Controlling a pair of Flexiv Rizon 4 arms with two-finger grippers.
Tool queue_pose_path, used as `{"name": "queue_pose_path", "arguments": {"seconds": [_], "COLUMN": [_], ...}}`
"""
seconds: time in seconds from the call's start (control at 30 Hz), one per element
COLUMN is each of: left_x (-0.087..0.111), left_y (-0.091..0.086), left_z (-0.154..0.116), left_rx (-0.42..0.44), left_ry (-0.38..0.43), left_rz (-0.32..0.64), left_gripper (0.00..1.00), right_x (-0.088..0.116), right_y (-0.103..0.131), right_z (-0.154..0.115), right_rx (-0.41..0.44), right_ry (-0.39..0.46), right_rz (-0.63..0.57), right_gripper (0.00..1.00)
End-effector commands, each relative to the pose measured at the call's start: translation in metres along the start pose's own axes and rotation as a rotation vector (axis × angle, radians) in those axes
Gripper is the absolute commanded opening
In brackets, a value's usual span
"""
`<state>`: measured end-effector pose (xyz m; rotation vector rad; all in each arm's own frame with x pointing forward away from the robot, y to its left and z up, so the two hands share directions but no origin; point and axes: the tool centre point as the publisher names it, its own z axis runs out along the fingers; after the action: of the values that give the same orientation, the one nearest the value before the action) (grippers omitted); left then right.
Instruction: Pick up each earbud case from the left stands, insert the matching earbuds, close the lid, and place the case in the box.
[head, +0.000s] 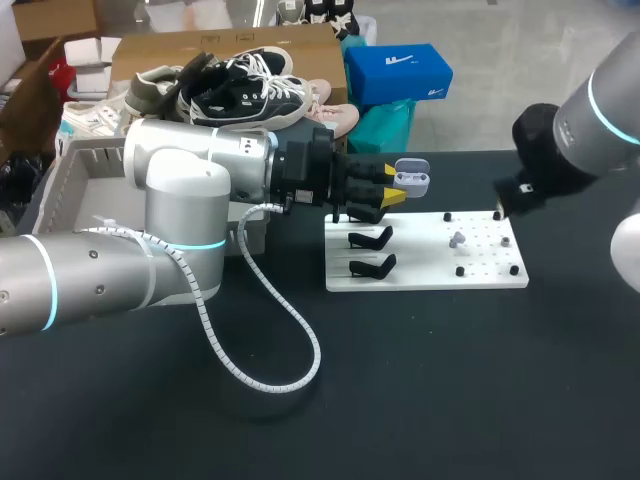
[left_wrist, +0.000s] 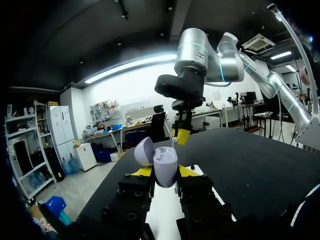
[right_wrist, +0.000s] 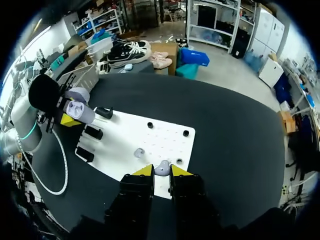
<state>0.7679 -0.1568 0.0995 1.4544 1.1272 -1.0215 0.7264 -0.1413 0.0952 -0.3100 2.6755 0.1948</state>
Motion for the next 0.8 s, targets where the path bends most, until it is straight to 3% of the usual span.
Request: {"name": "queue_pose_path", "arguments": {"seconds": [0.03,0.4,0.6,0.8], "left_x": [0.001,0.001,0.001,0.001], "left_y": [0.000,0.000,0.000,0.000], "left_z": [0.000,0.000,0.000,0.000], "left_rx": [0.000,0.000,0.000,0.000], "left_ry": [-0.002,-0.002,-0.002,-0.002], "left_rz": [0.002,0.002,0.002,0.002], "left_gripper": [0.00,0.00,0.00,0.00], "right_x": [0.010,0.032,0.030,0.013], "right_y": [0.004,0.025,0.049,0.078], "right_z": [-0.022,-0.064,-0.085,-0.101], "right_rx": [0.114,0.246,0.267,0.262], "right_ry": [-0.012,-0.012,-0.035,-0.074], "right_rz": [0.191,0.584,0.703,0.741], "right_gripper": [0.00,0.00,0.00,0.00]}}
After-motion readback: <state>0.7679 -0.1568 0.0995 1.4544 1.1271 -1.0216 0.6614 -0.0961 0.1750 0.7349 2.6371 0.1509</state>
